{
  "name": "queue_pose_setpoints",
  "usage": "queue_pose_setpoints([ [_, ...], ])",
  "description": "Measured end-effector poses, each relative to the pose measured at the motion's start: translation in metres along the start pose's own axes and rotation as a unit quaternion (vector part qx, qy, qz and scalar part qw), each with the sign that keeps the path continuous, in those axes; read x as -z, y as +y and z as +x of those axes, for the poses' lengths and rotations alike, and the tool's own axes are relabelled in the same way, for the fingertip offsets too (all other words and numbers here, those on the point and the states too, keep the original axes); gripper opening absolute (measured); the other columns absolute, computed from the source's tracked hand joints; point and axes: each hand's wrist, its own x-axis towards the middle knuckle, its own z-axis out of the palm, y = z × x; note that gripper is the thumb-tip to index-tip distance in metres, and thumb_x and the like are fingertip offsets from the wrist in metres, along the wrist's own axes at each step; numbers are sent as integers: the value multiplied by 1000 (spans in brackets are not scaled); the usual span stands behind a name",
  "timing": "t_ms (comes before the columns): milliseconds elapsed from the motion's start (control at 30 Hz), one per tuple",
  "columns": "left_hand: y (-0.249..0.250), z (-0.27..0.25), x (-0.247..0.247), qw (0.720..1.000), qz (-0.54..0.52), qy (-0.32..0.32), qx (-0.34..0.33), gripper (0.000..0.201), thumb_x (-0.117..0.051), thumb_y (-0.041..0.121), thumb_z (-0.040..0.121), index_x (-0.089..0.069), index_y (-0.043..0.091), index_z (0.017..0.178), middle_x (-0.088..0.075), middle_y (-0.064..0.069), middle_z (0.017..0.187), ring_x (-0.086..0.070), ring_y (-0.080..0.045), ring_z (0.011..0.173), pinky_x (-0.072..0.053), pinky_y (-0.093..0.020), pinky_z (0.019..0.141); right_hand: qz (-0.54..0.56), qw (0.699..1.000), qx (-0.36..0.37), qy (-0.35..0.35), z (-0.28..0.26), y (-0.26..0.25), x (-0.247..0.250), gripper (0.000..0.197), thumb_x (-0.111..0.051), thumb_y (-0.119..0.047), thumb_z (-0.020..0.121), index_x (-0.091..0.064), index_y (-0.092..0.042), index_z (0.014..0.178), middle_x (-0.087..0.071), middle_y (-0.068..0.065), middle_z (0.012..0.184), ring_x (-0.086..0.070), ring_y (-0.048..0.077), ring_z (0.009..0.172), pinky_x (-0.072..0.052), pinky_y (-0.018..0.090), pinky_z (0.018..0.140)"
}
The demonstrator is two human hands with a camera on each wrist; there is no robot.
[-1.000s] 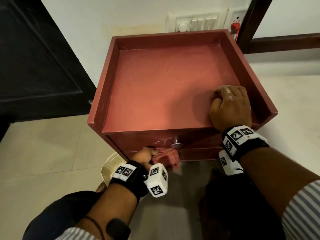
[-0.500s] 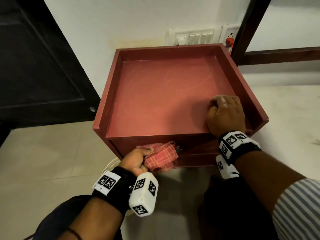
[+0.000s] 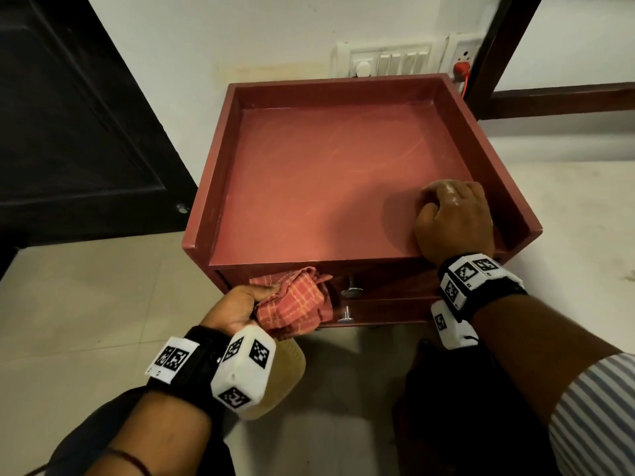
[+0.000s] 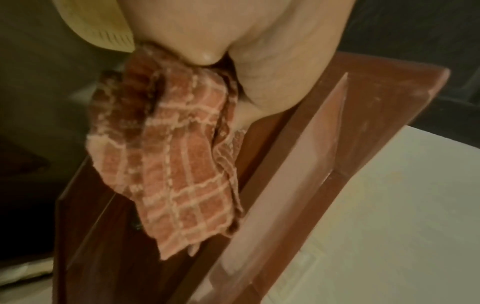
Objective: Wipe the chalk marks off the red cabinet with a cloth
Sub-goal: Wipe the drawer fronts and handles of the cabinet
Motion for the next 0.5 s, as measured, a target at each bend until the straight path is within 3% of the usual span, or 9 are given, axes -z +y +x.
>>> queue_pose_setpoints([
  [100, -6, 5, 1, 998, 59, 26, 16, 38, -38, -5, 105, -74, -10, 96, -76, -23, 71, -75, -27, 50, -60, -36, 41, 3, 1000, -2, 6, 0, -1, 0, 38, -39, -18, 80, -70, -7, 100, -69, 9, 105, -53, 29, 106, -44, 40, 99],
  [133, -9, 7, -2, 996, 85, 29, 21, 39, -36, -7, 105, -74, -14, 105, -77, -28, 81, -75, -24, 51, -58, -30, 39, 3, 1000, -1, 7, -1, -1, 0, 38, -39, -18, 80, -70, -7, 99, -70, 9, 104, -53, 29, 105, -44, 40, 98],
  [167, -14, 14, -2, 995, 92, 36, 25, 39, -34, -9, 105, -66, -17, 125, -74, -35, 106, -79, -23, 62, -56, -24, 38, 4, 1000, -1, 6, 0, -1, 0, 38, -39, -18, 80, -70, -7, 99, -70, 9, 104, -53, 29, 105, -44, 40, 98],
  [233, -26, 43, 5, 993, 83, 81, 20, 47, -37, -10, 105, -42, -12, 152, -48, -34, 152, -73, -30, 116, -50, -16, 38, 7, 1000, -2, 6, 0, -2, 0, 39, -38, -19, 80, -70, -8, 99, -70, 9, 103, -53, 29, 105, -45, 39, 97],
  [300, -45, 93, 28, 986, 92, 138, -15, 53, -59, 8, 100, -49, 3, 152, -49, -22, 157, -57, -35, 136, -56, -14, 53, 8, 1000, -3, 8, 0, -1, -1, 38, -39, -19, 80, -70, -8, 98, -70, 8, 102, -54, 29, 105, -45, 39, 97],
  [367, -57, 131, 46, 970, 198, 140, 3, 67, -69, 63, 84, -63, 27, 141, -64, -3, 142, -63, -26, 124, -57, -23, 89, 8, 1000, 2, 13, 0, -1, -1, 36, -40, -18, 80, -71, -8, 97, -70, 8, 101, -54, 29, 103, -45, 39, 96],
  [400, -57, 127, 35, 944, 275, 183, 1, 73, -64, 76, 81, -63, 31, 139, -65, 1, 140, -65, -25, 121, -53, -28, 100, 10, 1000, 5, 14, 0, -1, -2, 36, -40, -17, 80, -71, -7, 97, -70, 9, 100, -55, 30, 103, -45, 39, 95],
  [467, -57, 93, -2, 933, 318, 170, -19, 57, -57, 62, 98, -58, 29, 144, -58, 8, 145, -66, -20, 120, -50, -22, 103, 14, 1000, 4, 16, 0, -1, -3, 37, -39, -17, 80, -71, -8, 97, -71, 8, 101, -55, 30, 102, -45, 40, 95],
  [500, -57, 76, -21, 933, 327, 147, -31, 46, -52, 46, 107, -54, 31, 150, -55, 9, 145, -66, -12, 115, -48, -11, 94, 15, 1000, 2, 16, 0, 0, -4, 36, -40, -17, 80, -71, -8, 97, -71, 8, 101, -55, 30, 102, -46, 40, 95],
])
